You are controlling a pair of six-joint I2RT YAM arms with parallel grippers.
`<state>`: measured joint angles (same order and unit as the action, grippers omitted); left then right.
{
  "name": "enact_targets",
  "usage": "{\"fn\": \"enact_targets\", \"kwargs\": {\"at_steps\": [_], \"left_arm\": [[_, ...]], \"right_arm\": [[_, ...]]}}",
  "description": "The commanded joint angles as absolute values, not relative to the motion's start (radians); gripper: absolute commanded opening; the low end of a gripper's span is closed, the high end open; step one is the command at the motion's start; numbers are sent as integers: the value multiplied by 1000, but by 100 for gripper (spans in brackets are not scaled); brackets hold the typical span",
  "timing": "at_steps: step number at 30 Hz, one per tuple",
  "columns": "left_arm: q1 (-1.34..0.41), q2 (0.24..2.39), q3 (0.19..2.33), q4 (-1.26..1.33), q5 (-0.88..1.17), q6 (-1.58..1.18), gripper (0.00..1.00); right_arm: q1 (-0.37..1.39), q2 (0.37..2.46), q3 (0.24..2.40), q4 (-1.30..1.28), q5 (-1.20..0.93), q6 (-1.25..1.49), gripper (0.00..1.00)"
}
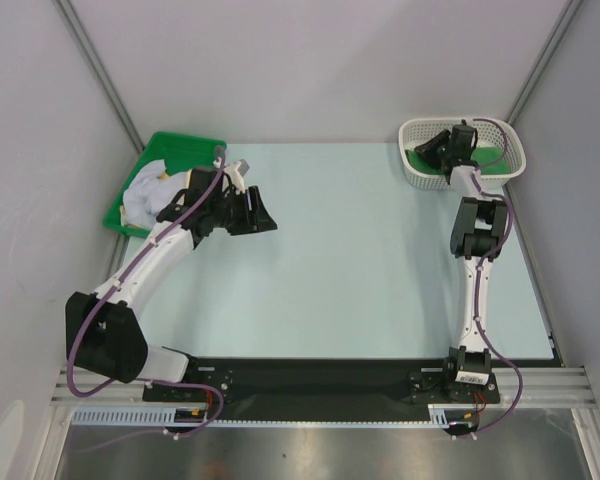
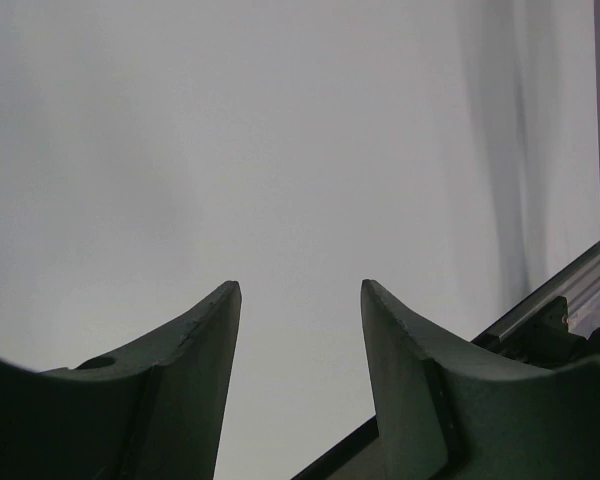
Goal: Fold and stack the towels
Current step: Neatly place the folded towel into the bin, then grab crumpled towel
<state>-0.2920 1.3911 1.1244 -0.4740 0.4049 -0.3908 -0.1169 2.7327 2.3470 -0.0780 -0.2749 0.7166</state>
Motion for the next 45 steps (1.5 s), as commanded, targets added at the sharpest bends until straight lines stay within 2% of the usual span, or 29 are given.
{"fn": "enact_targets", "kwargs": {"at_steps": [1, 7, 12, 15, 16, 20, 24, 28, 31, 34, 37, 38, 42, 45], "left_arm": [[-285, 1374, 1121, -462, 419, -371, 57], [-287, 1362, 1129, -459, 428, -382, 59], [-288, 1325, 1160, -485, 396, -371, 59], [-288, 1305, 1167, -497, 364, -368, 60], [-288, 1304, 1173, -503, 359, -367, 60], [-288, 1281, 1241, -526, 335, -370, 59], [-287, 1247, 1310, -532, 261, -387, 61], [-287, 1226, 1396, -589, 131, -377, 66], [-273, 1215, 1430, -609, -34, -370, 70], [-198, 1226, 1425, -609, -72, -402, 70], [-88, 1281, 1431, -629, -106, -410, 67], [-36, 1320, 1431, -627, -132, -410, 68], [67, 1481, 1491, -595, -178, -377, 66], [116, 1636, 1571, -580, -151, -338, 62]], "right_arm": [[-114, 2760, 2390, 33, -294, 791, 31], [-117, 2766, 2367, 279, -409, 879, 34], [-133, 2673, 2346, 308, -472, 859, 46], [-156, 2546, 2255, 278, -466, 795, 58], [-161, 2511, 2241, 237, -462, 775, 72], [-183, 2335, 2140, 190, -463, 721, 100], [-181, 2162, 2091, 34, -414, 620, 100], [-166, 2004, 2066, -265, -393, 542, 100], [-95, 1850, 1989, -481, -298, 442, 100], [49, 1702, 1881, -633, -192, 379, 100], [181, 1533, 1651, -646, -156, 357, 100], [205, 1490, 1514, -620, -170, 363, 100], [334, 1294, 1239, -433, -198, 428, 100], [345, 1264, 1149, -378, -270, 443, 100]]}}
